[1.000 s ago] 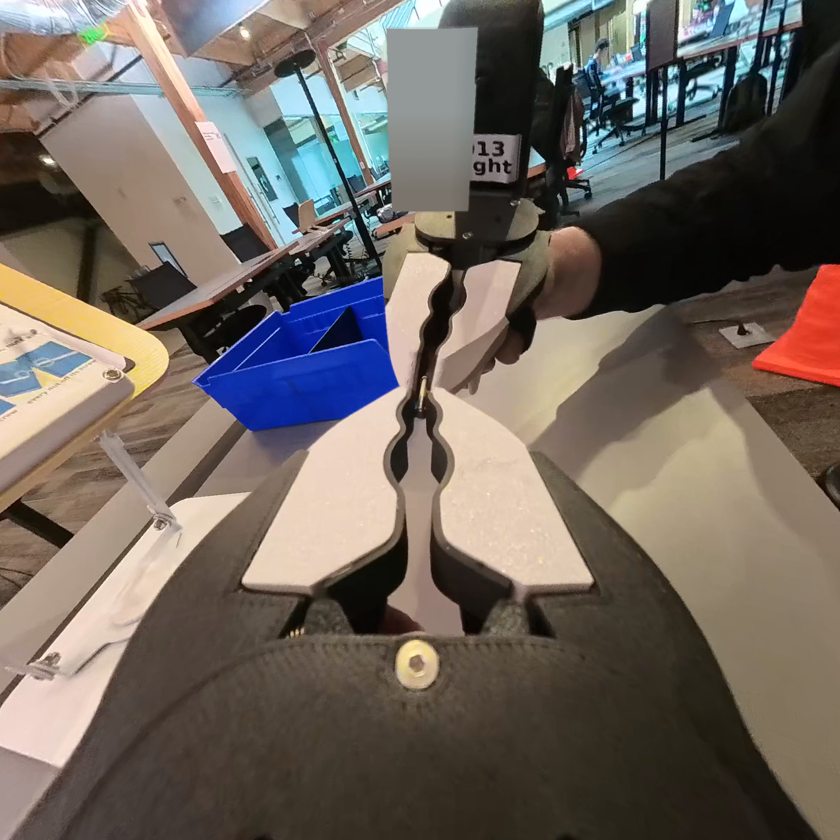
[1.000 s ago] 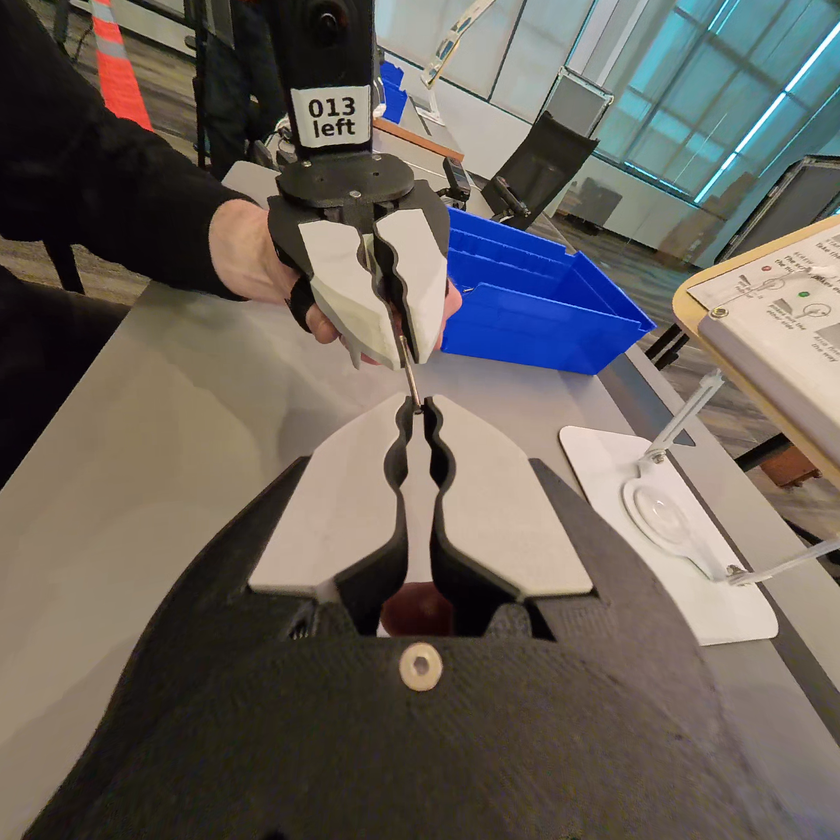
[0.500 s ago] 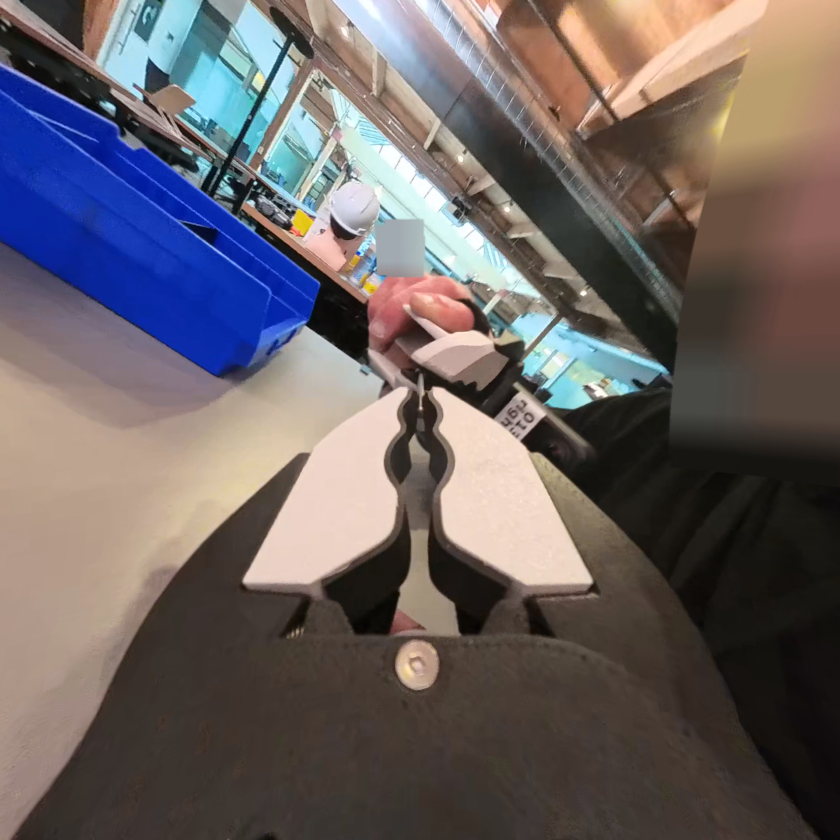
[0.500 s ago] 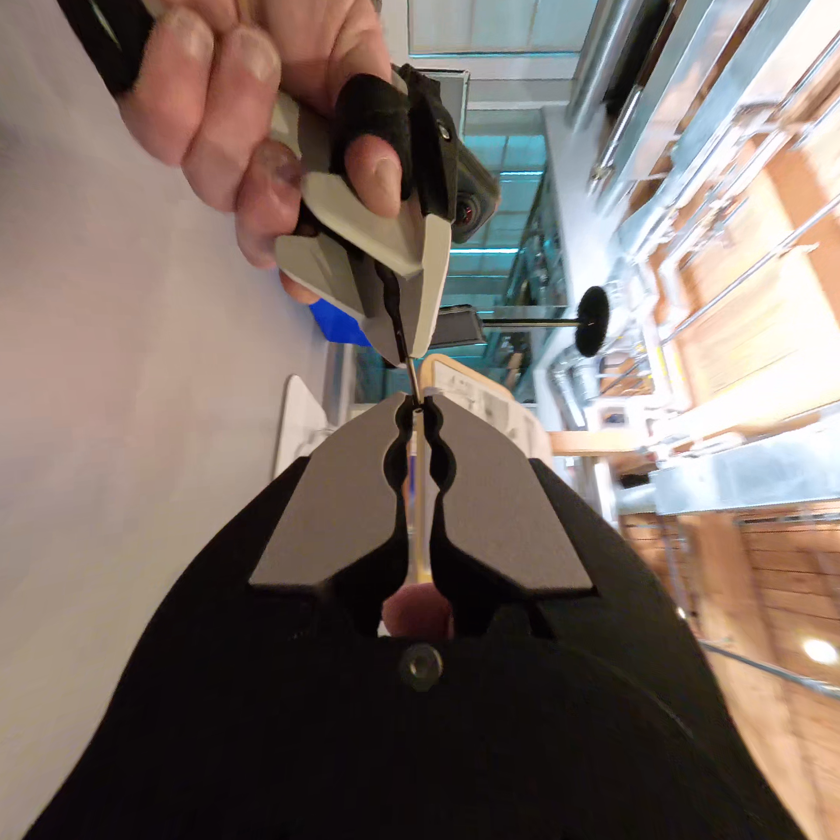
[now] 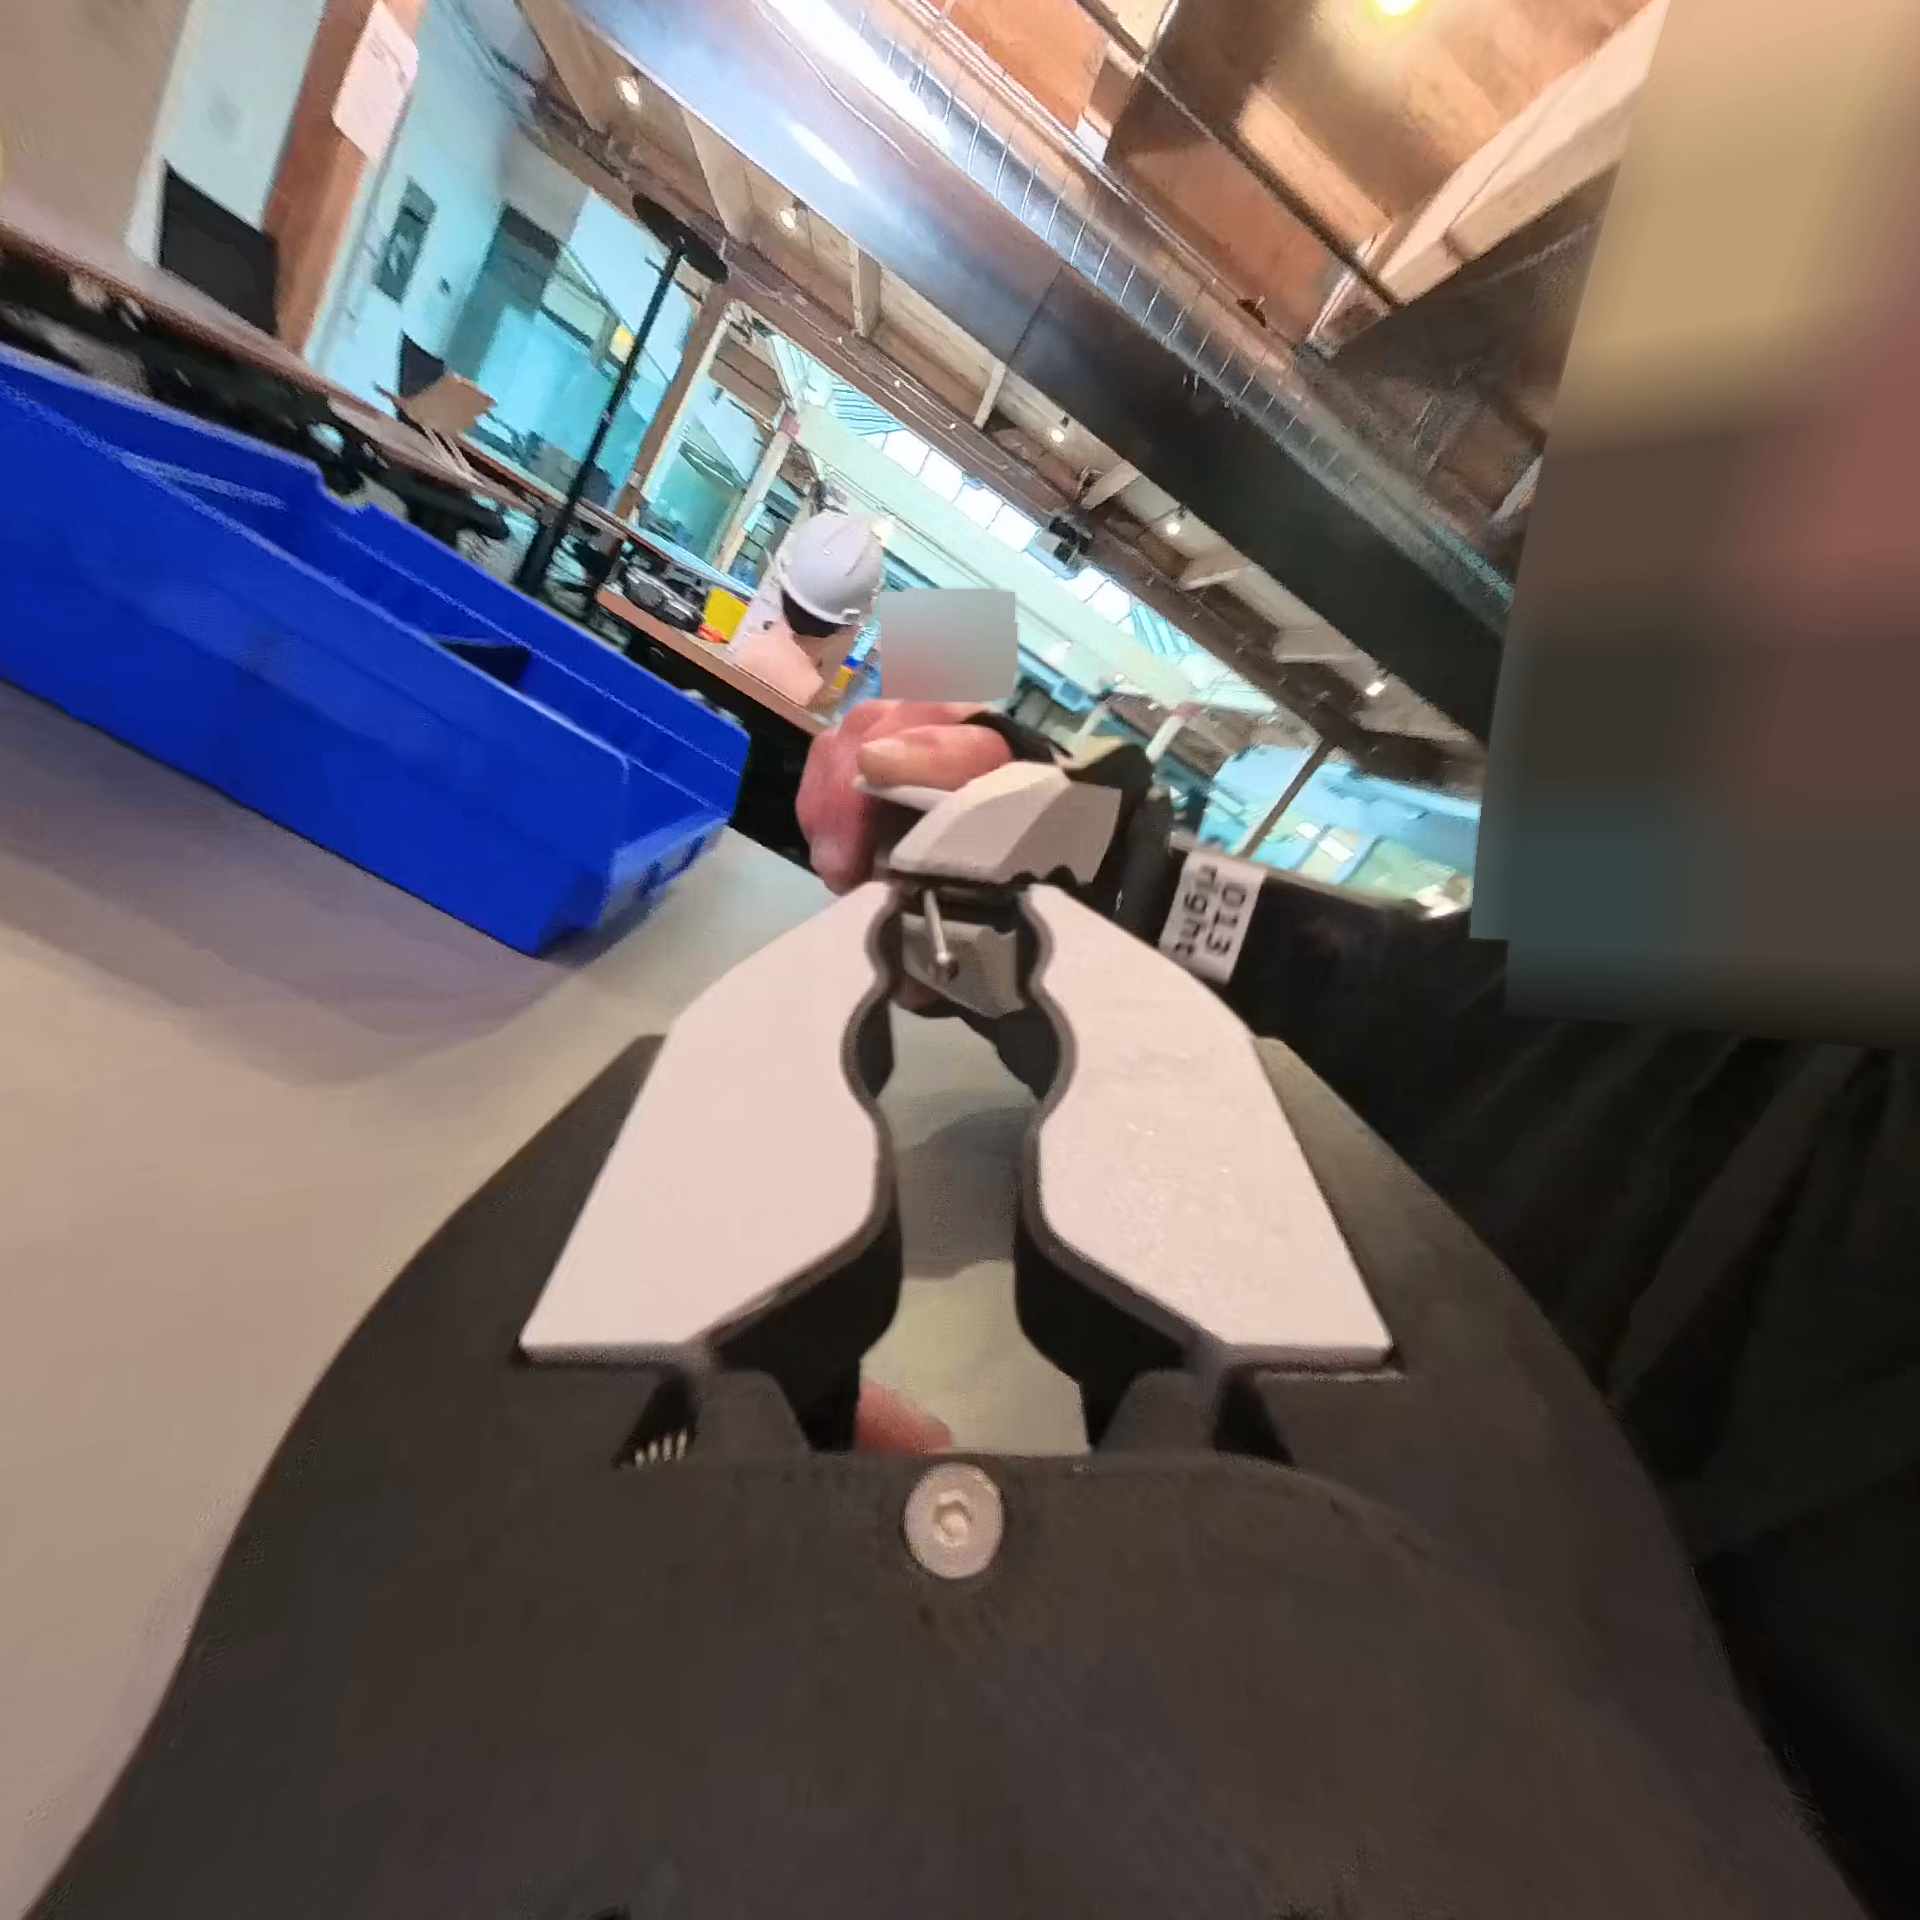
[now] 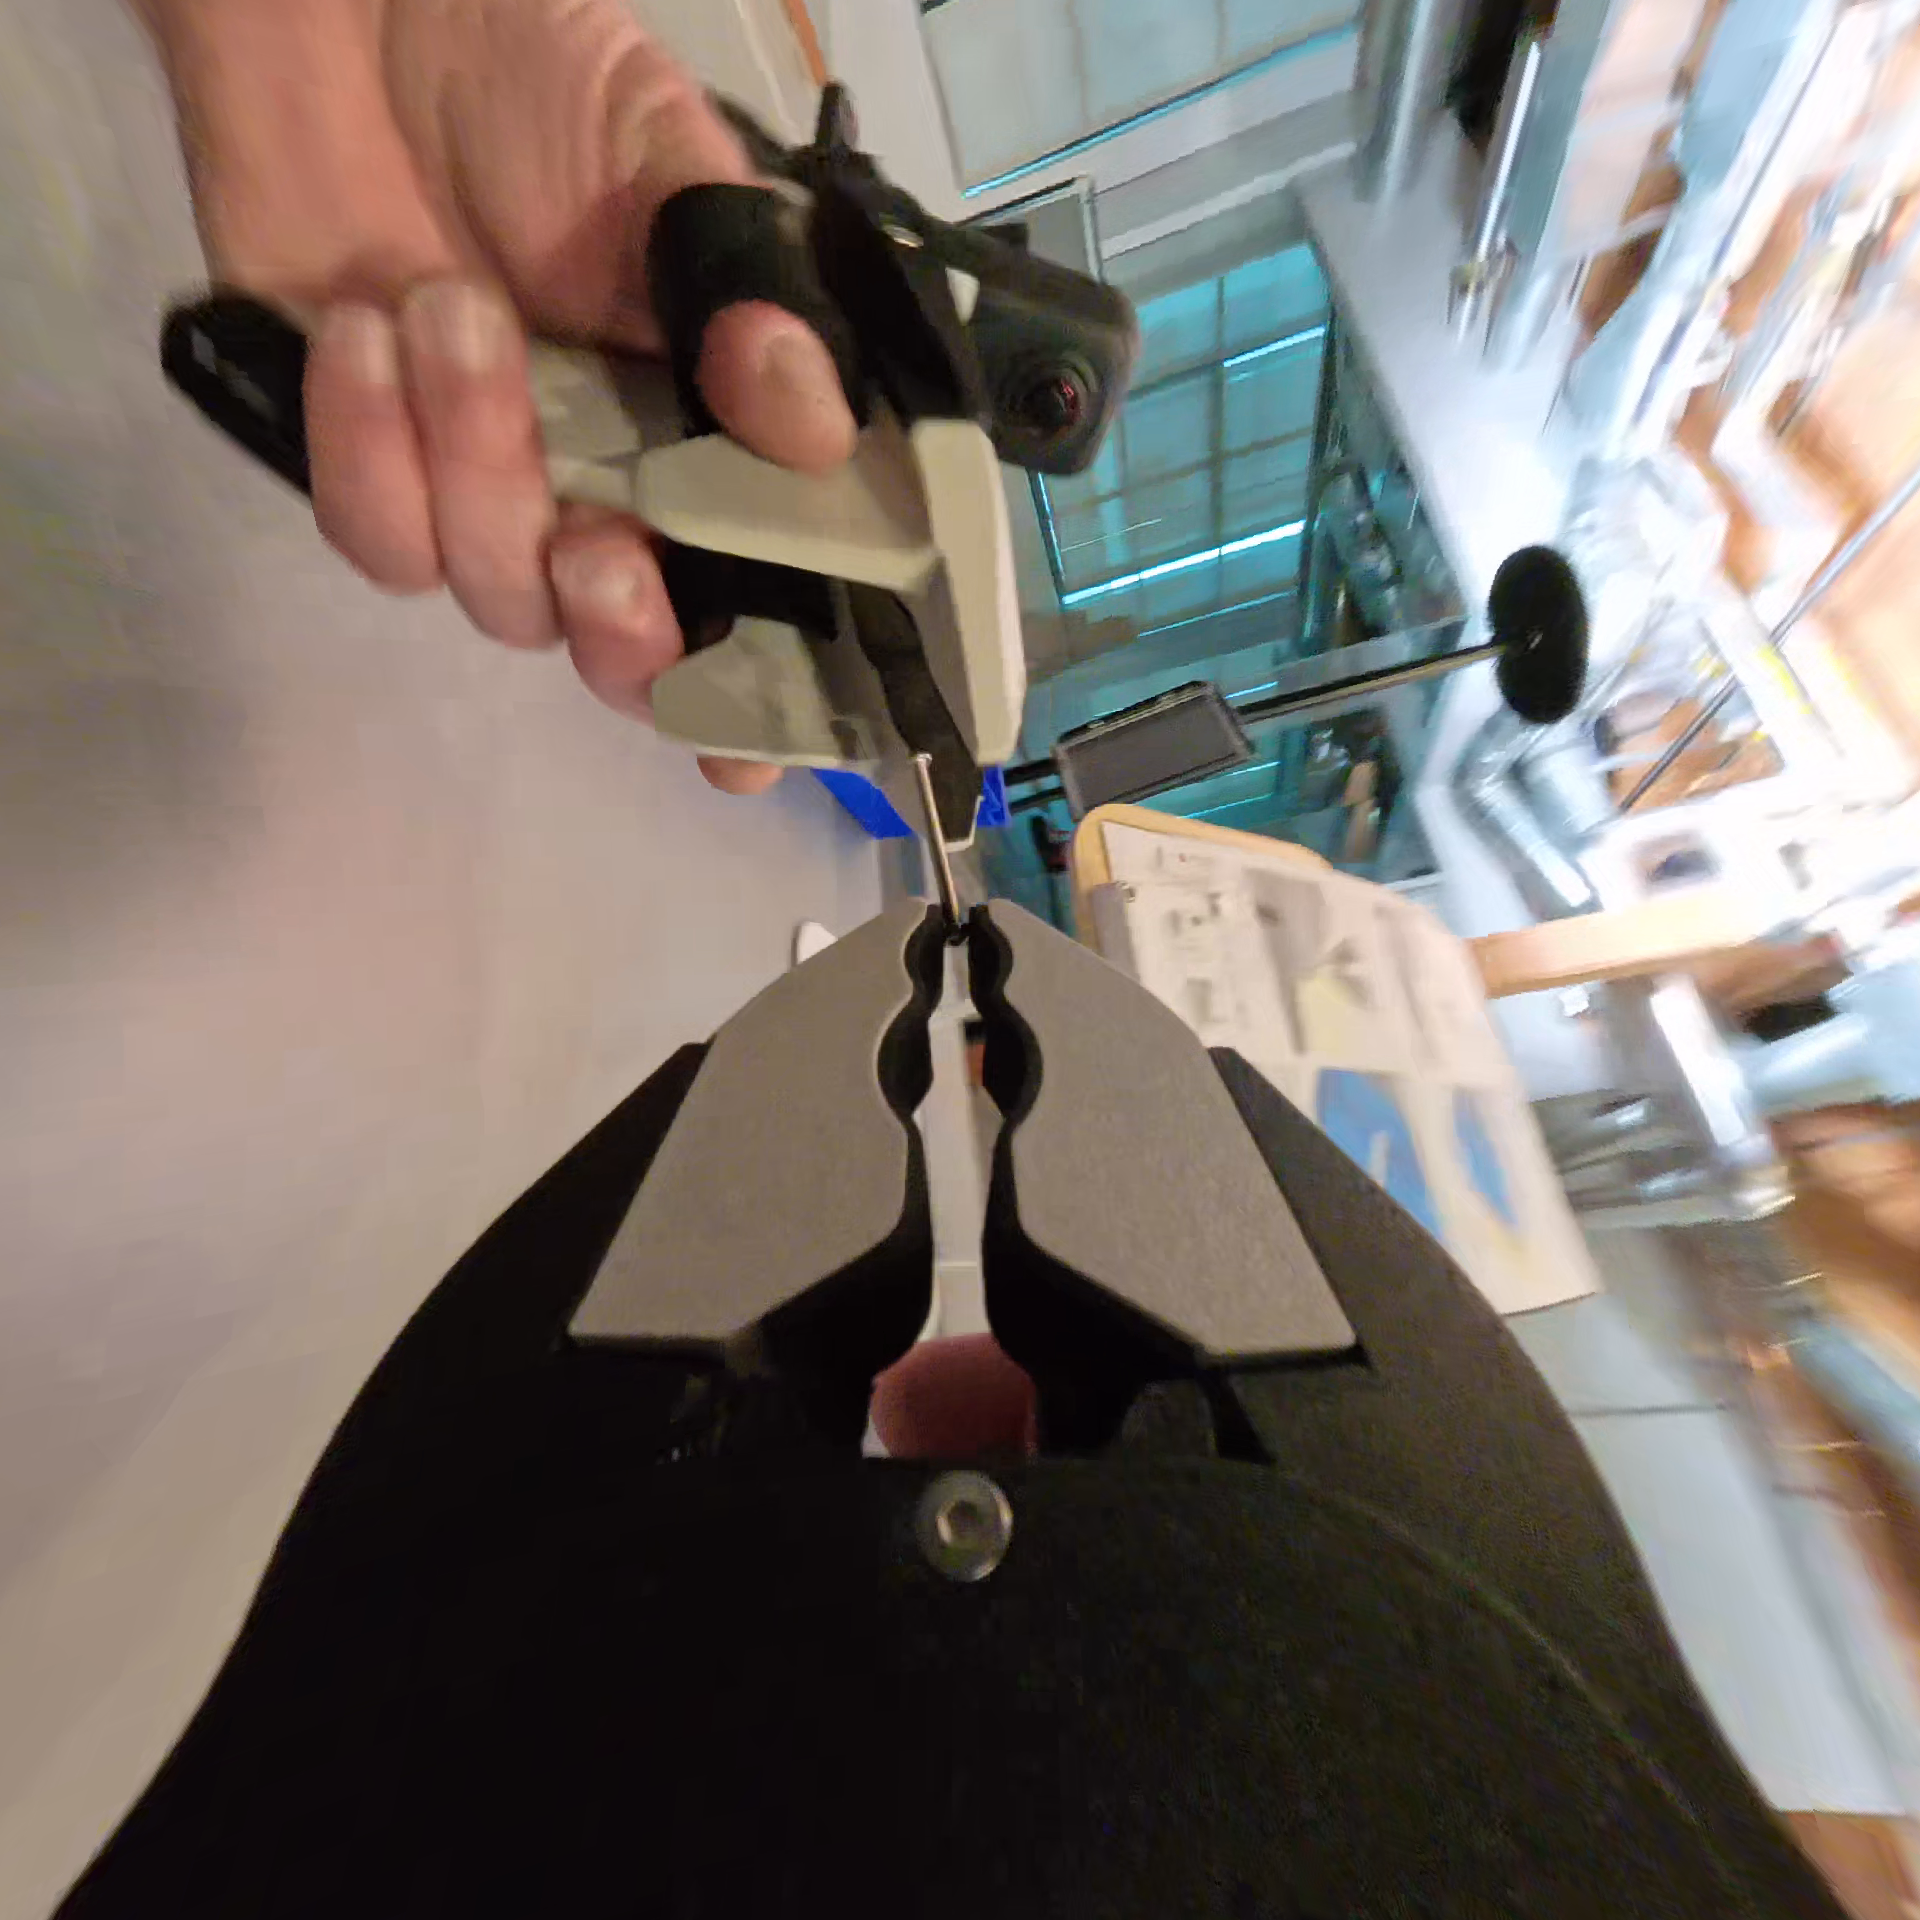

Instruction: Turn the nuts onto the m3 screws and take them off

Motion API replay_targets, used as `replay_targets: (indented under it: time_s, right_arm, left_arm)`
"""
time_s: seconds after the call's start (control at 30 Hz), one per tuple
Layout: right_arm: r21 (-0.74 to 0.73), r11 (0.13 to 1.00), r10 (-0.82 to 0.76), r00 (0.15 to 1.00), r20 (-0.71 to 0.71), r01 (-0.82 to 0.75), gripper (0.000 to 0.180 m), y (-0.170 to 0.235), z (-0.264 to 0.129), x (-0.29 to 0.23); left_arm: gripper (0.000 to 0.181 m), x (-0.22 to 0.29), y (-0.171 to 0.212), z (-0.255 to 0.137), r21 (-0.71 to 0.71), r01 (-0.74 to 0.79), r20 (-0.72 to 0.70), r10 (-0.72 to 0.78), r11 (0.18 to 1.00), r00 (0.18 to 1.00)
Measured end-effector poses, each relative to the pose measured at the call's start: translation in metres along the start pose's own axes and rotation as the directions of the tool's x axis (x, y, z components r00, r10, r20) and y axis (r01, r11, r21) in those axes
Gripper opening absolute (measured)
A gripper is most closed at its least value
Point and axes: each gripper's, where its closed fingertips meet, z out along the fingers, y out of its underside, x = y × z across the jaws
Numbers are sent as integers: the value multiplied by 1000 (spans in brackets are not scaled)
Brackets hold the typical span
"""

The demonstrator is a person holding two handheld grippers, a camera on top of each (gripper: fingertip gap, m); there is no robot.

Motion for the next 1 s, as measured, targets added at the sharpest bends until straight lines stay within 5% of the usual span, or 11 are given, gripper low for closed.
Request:
replay_targets:
  time_s: [0.2,0.33,0.7,1.0]
  right_arm:
    - [17,887,450,874,184,-461,5,6,-3,-6]
    - [12,775,601,743,293,-632,5,4,-3,-13]
    - [11,581,729,526,437,-814,5,-1,-9,-14]
    - [10,615,715,564,413,-788,5,0,-8,-13]
  left_arm:
    - [35,-2,-1,-3,-152,-425,117,443,893,889]
    - [26,-7,4,-1,-297,-649,121,702,700,702]
    - [11,-5,17,3,-372,-762,-7,819,531,574]
    - [3,-4,14,6,-353,-763,13,818,542,575]
